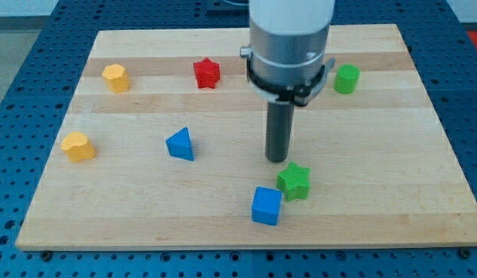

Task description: Push the green star into the blue cube

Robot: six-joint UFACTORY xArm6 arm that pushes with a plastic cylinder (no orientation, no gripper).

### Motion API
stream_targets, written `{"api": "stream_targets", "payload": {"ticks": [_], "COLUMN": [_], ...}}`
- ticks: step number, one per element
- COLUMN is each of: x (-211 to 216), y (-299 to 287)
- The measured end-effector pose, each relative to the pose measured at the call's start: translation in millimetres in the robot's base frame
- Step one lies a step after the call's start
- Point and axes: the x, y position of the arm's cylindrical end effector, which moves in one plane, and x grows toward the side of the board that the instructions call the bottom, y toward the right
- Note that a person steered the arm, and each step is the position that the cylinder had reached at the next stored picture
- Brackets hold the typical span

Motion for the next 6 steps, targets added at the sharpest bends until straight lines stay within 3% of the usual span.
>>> {"api": "stream_targets", "payload": {"ticks": [1,2,4,6], "x": [-7,18,38,38], "y": [59,88,75,15]}}
